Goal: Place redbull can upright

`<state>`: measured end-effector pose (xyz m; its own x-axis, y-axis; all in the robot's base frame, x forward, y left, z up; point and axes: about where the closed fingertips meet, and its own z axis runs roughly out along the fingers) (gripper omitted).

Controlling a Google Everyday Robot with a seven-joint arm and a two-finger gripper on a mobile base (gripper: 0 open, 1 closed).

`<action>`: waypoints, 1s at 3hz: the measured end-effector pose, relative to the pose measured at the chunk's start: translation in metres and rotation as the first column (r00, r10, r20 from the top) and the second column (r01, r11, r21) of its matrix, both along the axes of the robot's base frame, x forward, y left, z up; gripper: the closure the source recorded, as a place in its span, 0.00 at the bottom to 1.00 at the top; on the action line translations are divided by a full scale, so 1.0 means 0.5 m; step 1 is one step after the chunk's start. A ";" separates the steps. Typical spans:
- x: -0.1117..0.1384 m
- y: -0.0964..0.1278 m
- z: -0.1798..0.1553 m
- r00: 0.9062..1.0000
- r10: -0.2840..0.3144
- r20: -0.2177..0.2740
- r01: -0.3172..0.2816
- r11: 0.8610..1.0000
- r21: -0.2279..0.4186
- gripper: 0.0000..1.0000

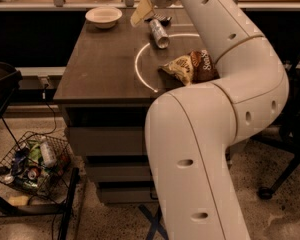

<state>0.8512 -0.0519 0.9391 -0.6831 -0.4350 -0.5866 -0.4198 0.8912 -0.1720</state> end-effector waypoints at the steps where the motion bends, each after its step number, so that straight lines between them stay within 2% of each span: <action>1: 0.000 0.000 -0.001 1.000 0.000 0.000 0.000 1.000 0.000 0.00; 2: 0.028 0.015 -0.011 0.999 -0.018 0.036 0.017 1.000 0.019 0.00; 3: 0.070 0.026 -0.022 0.994 -0.051 0.093 0.049 0.998 0.031 0.00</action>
Offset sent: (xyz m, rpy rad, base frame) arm 0.0166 0.0230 -0.0228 0.0621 -0.1312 -0.0609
